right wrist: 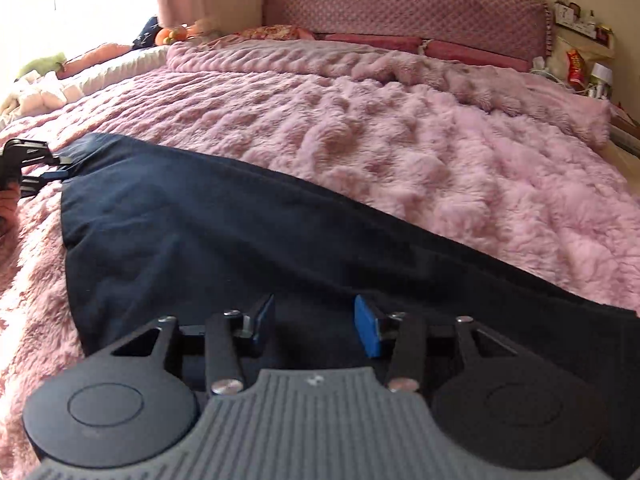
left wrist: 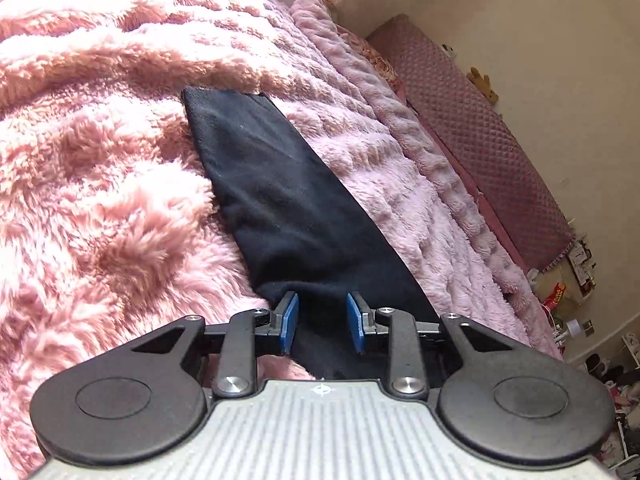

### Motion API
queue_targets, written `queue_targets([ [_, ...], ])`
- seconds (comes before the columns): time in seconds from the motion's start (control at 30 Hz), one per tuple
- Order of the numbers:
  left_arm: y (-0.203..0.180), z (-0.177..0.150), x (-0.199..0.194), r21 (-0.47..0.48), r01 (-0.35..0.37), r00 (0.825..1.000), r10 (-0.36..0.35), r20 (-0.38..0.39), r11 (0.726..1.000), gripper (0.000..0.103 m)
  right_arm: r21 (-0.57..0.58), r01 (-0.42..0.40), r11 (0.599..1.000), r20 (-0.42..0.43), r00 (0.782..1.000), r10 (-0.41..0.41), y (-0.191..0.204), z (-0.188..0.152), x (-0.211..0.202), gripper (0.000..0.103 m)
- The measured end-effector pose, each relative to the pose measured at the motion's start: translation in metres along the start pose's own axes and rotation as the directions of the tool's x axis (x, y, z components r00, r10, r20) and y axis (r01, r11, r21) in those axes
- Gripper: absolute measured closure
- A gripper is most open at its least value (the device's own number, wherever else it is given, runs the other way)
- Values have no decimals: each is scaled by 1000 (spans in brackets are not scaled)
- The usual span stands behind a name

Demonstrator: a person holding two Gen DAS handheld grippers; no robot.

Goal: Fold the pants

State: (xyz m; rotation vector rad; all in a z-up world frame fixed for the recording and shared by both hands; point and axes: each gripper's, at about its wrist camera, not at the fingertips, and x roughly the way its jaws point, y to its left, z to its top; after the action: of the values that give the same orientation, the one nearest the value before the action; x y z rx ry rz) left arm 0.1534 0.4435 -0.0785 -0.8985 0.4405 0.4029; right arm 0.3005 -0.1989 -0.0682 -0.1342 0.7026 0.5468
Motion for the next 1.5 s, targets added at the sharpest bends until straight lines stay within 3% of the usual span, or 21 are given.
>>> queue_targets([
  [0.03,1,0,-3,-2,-14,1000,14,11,1000,61,30,70,997,9,997,-70,-10,-4,-5,51],
  [0.1,2,-2,-6,-4,-56,998,56,20,998,47,126,169,978,17,985,-172,-34,-12,-15,51],
  [0.17,3,-4,-5,2,-77,997,77,21,997,47,262,241,934,13,967,-253,-59,-23,-29,51],
  [0.2,5,-5,-5,-5,-70,997,70,13,998,47,321,232,918,32,966,-255,-69,-27,-37,53],
  [0.27,7,-7,-5,-30,-53,999,53,8,998,47,371,165,914,99,972,-215,-76,-32,-50,63],
  [0.3,7,-8,-5,-39,-47,999,47,10,998,48,366,125,922,142,972,-188,-74,-29,-53,71],
  [0.33,5,-9,-9,-55,-43,999,45,28,998,50,346,103,932,160,973,-166,-71,-27,-53,86],
  [0.37,5,-10,-17,-90,-16,998,21,64,996,51,302,87,949,169,975,-143,-63,-18,-48,88],
  [0.43,-1,-12,-34,-110,106,989,-93,116,988,49,234,69,970,177,978,-113,-52,-4,-34,86],
  [0.5,-18,-15,-43,-59,169,982,-163,91,984,46,181,-3,984,184,982,-31,-39,14,-13,75],
  [0.6,-48,-37,-56,81,151,987,-156,48,985,46,51,-62,997,174,983,52,-11,40,14,74],
  [0.7,-68,-67,-57,165,158,987,-154,-37,974,46,-45,-103,994,199,974,110,8,56,35,60],
  [0.73,-74,-75,-55,177,170,985,-160,-72,969,46,-70,-123,990,186,973,135,10,61,44,52],
  [0.9,-102,-108,-46,232,301,949,-266,-172,925,46,-145,-261,954,7,964,265,-4,79,98,53],
  [0.97,-113,-114,-45,273,335,937,-289,-194,902,46,-165,-301,939,-47,954,297,-12,83,112,58],
  [1.03,-119,-121,-47,304,326,941,-277,-194,895,45,-145,-350,925,-68,937,344,-22,87,122,59],
  [1.1,-119,-124,-46,319,298,951,-248,-187,900,45,-120,-394,911,-63,919,389,-31,90,125,81],
  [1.13,-118,-124,-45,326,295,951,-244,-189,898,45,-122,-405,906,-58,914,401,-32,90,124,101],
  [1.23,-114,-123,-43,317,281,954,-229,-193,906,45,-149,-471,869,-67,882,467,-32,88,120,103],
  [1.27,-112,-122,-42,304,279,954,-226,-197,911,45,-166,-482,860,-76,876,476,-29,87,118,103],
  [1.5,-104,-112,-47,239,286,951,-245,-187,928,45,-128,-360,924,38,929,367,-34,89,118,103],
])
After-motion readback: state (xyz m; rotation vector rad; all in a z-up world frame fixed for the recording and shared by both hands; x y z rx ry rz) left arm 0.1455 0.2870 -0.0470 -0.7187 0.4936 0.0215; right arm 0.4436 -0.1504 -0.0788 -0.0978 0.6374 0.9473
